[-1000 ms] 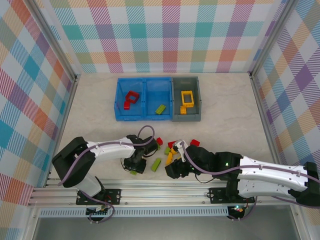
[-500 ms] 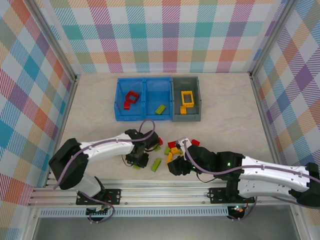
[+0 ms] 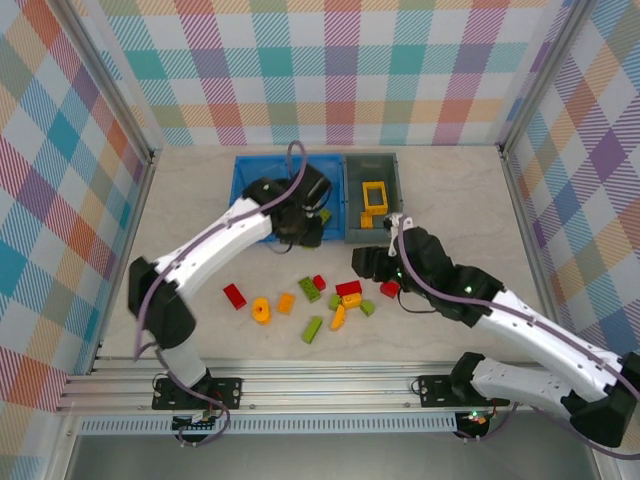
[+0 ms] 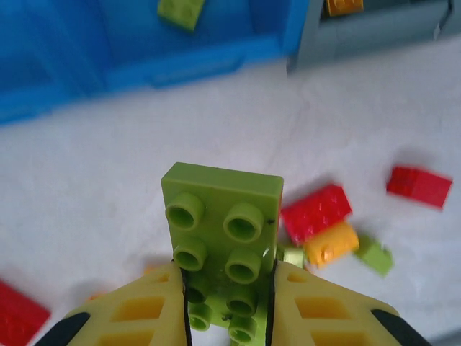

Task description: Sort the legos into containers by color

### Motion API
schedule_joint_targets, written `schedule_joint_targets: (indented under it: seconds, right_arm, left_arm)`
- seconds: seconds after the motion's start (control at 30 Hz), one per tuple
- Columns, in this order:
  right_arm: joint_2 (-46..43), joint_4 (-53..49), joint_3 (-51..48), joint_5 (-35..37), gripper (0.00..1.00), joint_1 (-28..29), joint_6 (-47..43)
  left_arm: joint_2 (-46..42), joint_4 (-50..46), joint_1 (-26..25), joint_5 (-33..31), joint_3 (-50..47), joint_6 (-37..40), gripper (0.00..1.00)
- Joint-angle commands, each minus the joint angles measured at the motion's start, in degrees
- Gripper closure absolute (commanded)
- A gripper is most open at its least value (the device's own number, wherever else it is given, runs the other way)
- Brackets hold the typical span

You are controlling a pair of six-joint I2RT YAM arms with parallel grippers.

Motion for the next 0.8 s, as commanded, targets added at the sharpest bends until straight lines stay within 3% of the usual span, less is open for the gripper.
schedule_joint_targets:
  seconds: [0.0, 0.23, 0.43, 0.63, 0.77]
  right_arm:
    - [1.61, 11.49, 0.38, -6.2, 0.38, -1.73, -3.24]
    - [4.46, 15.27, 1.13, -6.83, 0.37, -3.17, -2.86]
    - [3.11, 15.03, -1.48, -7.44, 0.37, -3.4, -1.39]
    - [1.48, 13.16, -3.72, -6.09, 0.37, -3.54, -1.11]
    - [2.27, 7.12, -2.88, -3.21, 0.37, -3.85, -0.92]
  left_arm:
    - [8.68, -1.15, 2.53, -3.45, 8.53, 3.38, 0.77]
    - [24.55, -0.57, 6.78, -12.35, 22.0, 3.49, 0.77]
    - [31.55, 1.3, 8.41, -14.46, 25.97, 3.57, 0.78]
    - [28.99, 2.85, 7.61, -12.17, 26.14, 3.04, 0.74]
    - [22.8, 3.64, 5.89, -10.54, 25.77, 1.21, 0.63]
